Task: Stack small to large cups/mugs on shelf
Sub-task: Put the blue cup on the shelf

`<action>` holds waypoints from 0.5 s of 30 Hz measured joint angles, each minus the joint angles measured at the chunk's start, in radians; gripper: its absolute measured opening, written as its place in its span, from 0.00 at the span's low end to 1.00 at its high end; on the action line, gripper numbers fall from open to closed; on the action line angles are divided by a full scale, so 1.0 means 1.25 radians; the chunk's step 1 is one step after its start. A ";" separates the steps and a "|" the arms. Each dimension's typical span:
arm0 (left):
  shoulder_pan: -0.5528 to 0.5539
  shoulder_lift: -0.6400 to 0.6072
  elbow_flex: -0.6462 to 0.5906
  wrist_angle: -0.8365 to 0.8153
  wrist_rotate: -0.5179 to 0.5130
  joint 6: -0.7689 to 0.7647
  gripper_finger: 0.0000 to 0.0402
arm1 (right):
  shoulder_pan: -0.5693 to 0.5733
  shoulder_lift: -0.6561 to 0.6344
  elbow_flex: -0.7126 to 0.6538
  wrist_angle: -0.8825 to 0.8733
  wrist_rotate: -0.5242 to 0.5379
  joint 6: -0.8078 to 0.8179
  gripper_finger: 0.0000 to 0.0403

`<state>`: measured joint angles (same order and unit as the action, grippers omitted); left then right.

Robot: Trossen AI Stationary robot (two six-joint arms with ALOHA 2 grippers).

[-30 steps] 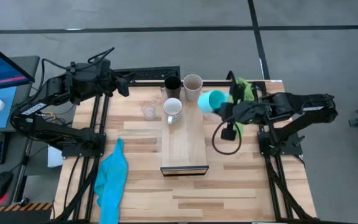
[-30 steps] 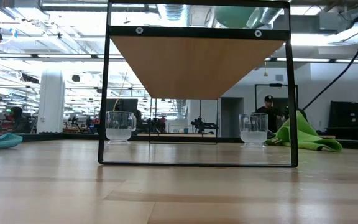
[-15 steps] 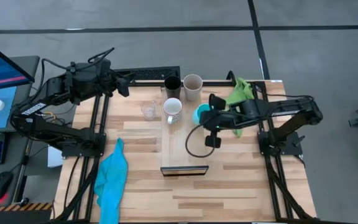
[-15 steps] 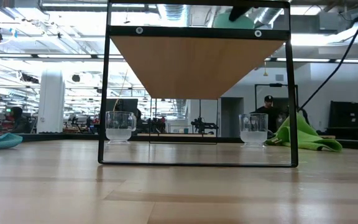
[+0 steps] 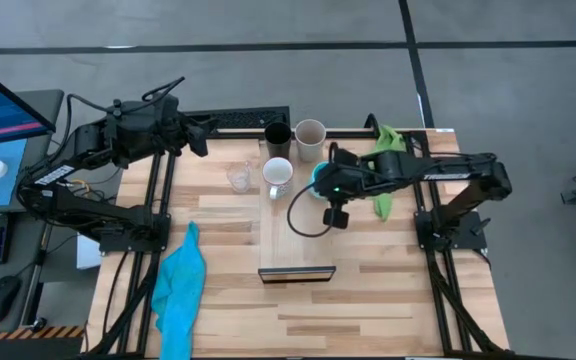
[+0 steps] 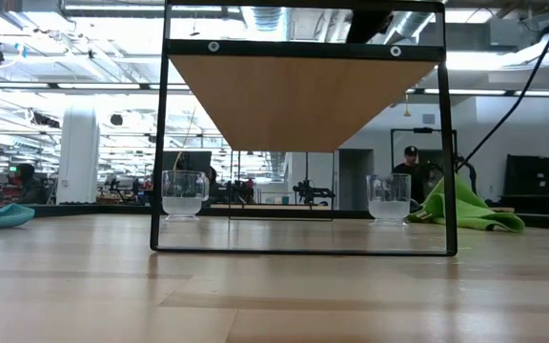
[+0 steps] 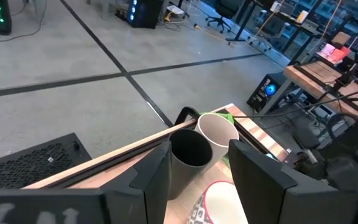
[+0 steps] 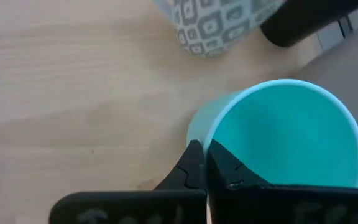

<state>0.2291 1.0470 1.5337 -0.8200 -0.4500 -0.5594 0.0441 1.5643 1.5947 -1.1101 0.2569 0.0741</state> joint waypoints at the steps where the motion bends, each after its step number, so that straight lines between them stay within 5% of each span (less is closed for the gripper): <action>1: 0.000 0.000 0.000 0.000 0.000 0.000 0.38 | -0.001 0.009 0.006 0.003 -0.001 -0.003 0.01; 15: 0.000 0.000 0.000 0.001 0.007 0.002 0.38 | -0.009 0.111 0.117 -0.044 -0.005 -0.059 0.02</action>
<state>0.2291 1.0470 1.5337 -0.8188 -0.4412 -0.5566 0.0325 1.7030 1.7406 -1.1645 0.2512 0.0001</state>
